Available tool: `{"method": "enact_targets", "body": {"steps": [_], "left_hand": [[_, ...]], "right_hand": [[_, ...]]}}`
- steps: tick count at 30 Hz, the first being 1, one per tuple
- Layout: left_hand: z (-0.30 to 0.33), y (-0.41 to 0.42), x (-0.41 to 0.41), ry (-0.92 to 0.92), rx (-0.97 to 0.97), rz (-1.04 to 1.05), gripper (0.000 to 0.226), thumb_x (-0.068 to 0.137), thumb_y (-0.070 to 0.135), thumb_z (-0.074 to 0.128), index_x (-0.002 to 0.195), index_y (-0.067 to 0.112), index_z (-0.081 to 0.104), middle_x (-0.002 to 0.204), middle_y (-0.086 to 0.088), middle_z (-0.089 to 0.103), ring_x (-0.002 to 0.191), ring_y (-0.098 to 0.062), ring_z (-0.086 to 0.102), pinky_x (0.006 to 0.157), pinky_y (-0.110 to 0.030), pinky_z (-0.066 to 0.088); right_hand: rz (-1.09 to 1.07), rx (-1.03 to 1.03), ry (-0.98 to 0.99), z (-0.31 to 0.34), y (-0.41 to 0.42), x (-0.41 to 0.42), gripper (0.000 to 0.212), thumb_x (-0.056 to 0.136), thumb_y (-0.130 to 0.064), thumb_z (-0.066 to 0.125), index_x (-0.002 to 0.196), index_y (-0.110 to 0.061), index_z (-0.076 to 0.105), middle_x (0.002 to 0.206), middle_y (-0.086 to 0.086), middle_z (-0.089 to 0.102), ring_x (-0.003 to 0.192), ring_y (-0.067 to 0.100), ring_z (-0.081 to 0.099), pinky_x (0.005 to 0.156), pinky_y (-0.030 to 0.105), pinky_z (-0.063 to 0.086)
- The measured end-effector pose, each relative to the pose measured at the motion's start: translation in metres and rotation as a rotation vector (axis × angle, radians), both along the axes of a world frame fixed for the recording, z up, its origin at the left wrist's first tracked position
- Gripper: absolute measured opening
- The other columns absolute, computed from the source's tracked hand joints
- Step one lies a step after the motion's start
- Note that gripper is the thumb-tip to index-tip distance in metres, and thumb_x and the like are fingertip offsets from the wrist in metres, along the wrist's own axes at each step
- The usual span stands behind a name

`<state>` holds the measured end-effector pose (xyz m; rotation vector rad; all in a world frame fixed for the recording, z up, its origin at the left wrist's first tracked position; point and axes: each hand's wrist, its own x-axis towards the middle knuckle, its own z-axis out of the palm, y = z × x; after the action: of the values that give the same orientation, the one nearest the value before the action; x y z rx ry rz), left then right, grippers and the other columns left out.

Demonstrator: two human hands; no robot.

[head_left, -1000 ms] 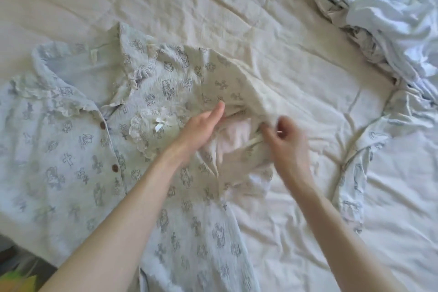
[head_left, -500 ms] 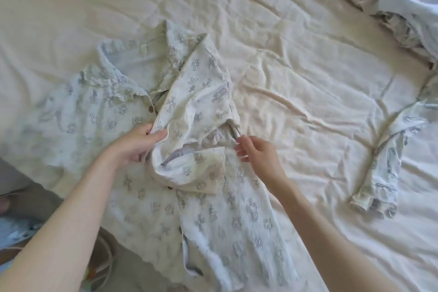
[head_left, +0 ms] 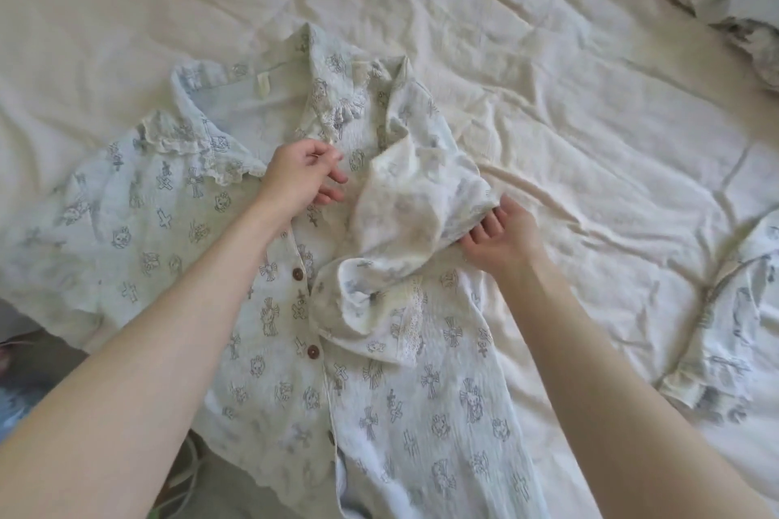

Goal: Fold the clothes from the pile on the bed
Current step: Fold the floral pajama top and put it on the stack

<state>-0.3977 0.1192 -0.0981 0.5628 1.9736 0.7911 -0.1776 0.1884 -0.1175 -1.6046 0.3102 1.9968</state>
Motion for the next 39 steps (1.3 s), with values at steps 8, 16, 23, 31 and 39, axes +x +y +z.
{"method": "enact_targets", "body": {"steps": [8, 16, 23, 31, 39], "left_hand": [[-0.006, -0.077, 0.063, 0.452, -0.01, -0.163, 0.048, 0.078, 0.059, 0.059, 0.107, 0.022, 0.048, 0.103, 0.011, 0.048, 0.089, -0.005, 0.049, 0.074, -0.016, 0.039], [-0.008, -0.123, 0.076, 0.156, -0.177, -0.023, 0.008, 0.087, 0.029, 0.064, 0.085, 0.022, 0.06, 0.085, 0.004, 0.062, 0.076, -0.009, 0.058, 0.059, -0.018, 0.038], [0.033, -0.152, 0.05, -0.378, 0.059, 0.276, 0.015, 0.072, 0.028, 0.071, 0.085, 0.022, 0.066, 0.072, 0.01, 0.069, 0.067, -0.006, 0.064, 0.059, -0.017, 0.051], [0.045, -0.205, 0.059, -0.178, 0.004, 0.308, 0.014, 0.088, 0.005, 0.06, 0.086, 0.018, 0.059, 0.083, 0.004, 0.068, 0.079, -0.012, 0.063, 0.077, -0.025, 0.051], [0.054, -0.212, 0.047, -0.487, 0.09, 0.228, 0.031, 0.071, 0.01, 0.072, 0.099, 0.018, 0.062, 0.086, 0.01, 0.07, 0.082, -0.007, 0.066, 0.07, -0.022, 0.054]], "right_hand": [[0.581, 0.266, -0.231, -0.003, -0.058, -0.009, 0.021, 0.095, -0.026, 0.056, 0.102, -0.008, 0.064, 0.088, 0.006, 0.072, 0.08, 0.018, 0.069, 0.08, 0.032, 0.057], [0.636, 0.32, -0.218, 0.005, -0.073, -0.002, 0.01, 0.092, -0.014, 0.06, 0.087, -0.007, 0.066, 0.092, 0.009, 0.072, 0.082, 0.018, 0.071, 0.071, 0.025, 0.056], [0.522, 0.341, -0.131, 0.027, -0.067, -0.005, 0.016, 0.093, -0.026, 0.059, 0.09, -0.01, 0.057, 0.076, 0.008, 0.065, 0.064, 0.016, 0.068, 0.06, 0.026, 0.055], [0.238, 0.135, -0.1, 0.021, -0.107, 0.01, 0.019, 0.102, -0.014, 0.039, 0.107, -0.01, 0.058, 0.081, 0.003, 0.072, 0.078, 0.015, 0.068, 0.062, 0.028, 0.055], [0.554, 0.035, -0.203, 0.026, -0.139, 0.007, 0.04, 0.091, -0.042, 0.058, 0.114, -0.01, 0.052, 0.109, 0.007, 0.059, 0.102, 0.023, 0.061, 0.072, 0.037, 0.055]]}}
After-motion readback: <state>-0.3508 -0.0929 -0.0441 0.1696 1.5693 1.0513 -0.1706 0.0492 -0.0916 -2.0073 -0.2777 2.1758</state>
